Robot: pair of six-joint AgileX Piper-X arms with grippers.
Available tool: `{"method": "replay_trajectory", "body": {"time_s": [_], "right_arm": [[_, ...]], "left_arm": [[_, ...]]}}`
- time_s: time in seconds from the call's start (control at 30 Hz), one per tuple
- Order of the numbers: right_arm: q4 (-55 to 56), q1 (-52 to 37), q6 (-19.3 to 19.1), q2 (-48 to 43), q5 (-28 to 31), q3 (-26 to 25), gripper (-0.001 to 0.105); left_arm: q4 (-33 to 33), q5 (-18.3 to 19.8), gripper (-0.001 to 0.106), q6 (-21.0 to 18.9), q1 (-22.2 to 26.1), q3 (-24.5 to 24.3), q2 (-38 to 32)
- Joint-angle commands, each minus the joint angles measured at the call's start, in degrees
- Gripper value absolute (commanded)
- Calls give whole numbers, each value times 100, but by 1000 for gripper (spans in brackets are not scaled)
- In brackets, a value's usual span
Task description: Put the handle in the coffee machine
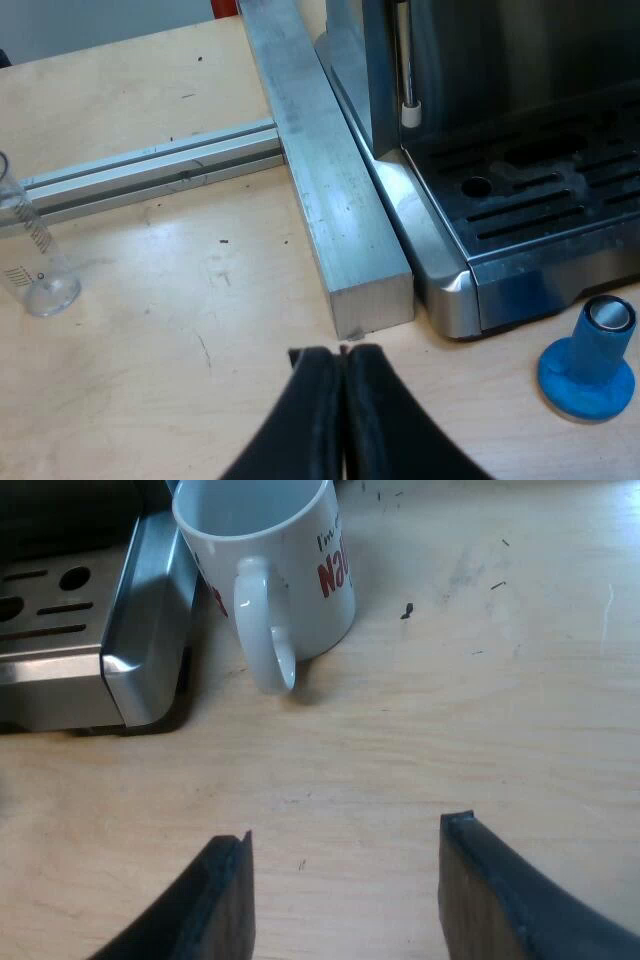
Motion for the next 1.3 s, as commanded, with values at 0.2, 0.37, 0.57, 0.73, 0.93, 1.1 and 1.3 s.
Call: {"method": "replay_trajectory", "body": {"time_s": [0.2, 0.37, 0.57, 0.73, 0.93, 1.1, 1.3], "right_arm": [[-5, -20, -225, -256, -32, -48, 44], [-5, -20, -412, -102, -81, -365, 44], [522, -20, -815, 628, -1039, -1192, 44], [1108, -20, -1250, 1398, -1384, -1895, 44], [1345, 126, -1325, 2261, -1964, -2595, 44], [1627, 378, -1538, 2801, -1961, -3001, 44], [1693, 885, -1515, 3407, -1905, -3319, 56]], "left_arm": [[-60, -23, 0, -213, -32, -39, -790], [-24, -9, 0, -540, -55, -247, -731], [-25, 33, 0, -540, -622, -549, -566], [-25, 33, 10, -540, -1091, -791, -292], [-25, 106, 51, -540, -1516, -939, 72], [-25, 533, 54, -569, -2080, -965, 302], [31, 591, 54, -674, -2760, -1064, 621]]}}
